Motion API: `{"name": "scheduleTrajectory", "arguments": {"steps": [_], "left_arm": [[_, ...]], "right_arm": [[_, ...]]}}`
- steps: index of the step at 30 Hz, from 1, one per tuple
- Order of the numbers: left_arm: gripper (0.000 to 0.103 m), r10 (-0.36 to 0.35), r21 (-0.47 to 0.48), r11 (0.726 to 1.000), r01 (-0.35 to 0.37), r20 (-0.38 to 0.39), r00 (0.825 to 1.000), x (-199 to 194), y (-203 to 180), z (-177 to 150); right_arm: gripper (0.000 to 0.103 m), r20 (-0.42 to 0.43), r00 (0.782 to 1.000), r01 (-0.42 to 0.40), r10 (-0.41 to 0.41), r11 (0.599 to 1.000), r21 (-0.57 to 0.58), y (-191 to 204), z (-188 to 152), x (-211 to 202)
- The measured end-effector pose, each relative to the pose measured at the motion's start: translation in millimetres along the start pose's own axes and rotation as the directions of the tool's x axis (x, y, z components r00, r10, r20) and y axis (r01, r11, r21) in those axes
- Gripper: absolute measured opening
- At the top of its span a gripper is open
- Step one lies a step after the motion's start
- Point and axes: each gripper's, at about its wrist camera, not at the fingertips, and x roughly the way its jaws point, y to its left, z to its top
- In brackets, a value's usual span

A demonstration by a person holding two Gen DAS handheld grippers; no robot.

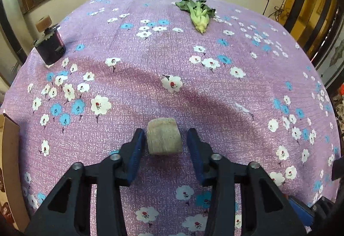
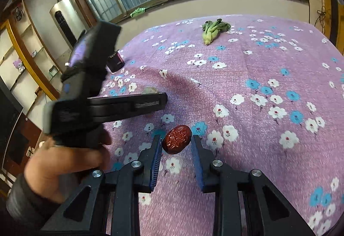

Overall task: Organize fruits
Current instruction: 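Grasp the last cream piece with the left tool while the right tool grasps the last date, then carry the cream piece in the left tool while the right tool carries the date to the tray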

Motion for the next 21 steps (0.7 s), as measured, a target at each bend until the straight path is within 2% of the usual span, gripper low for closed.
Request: {"name": "scheduleTrajectory", "arguments": {"steps": [1,3,10,21], "left_arm": [[0.027,-0.001,-0.001,1.000,0.001,0.004,1.000,-1.0,1.8,-0.6],[0.027,-0.031,-0.013,0.999,0.031,0.002,1.000,-5.8,7.9,-4.1],[0.027,-0.016,-0.045,0.999,0.018,0.040,0.999,-37.9,21.4,-31.7],[0.027,0.059,-0.085,0.995,-0.047,0.135,0.989,-95.3,46.5,-76.5]], "right_arm": [[0.028,0.007,1.000,-0.003,0.003,1.000,0.003,0.2,-0.2,-2.7],[0.028,0.020,1.000,-0.006,0.006,1.000,0.011,1.6,-1.8,-7.7],[0.028,0.015,0.999,-0.043,0.042,0.999,0.023,8.1,-14.6,-16.6],[0.028,0.028,0.996,-0.079,0.080,0.997,-0.019,33.2,-26.1,-29.1]]}}
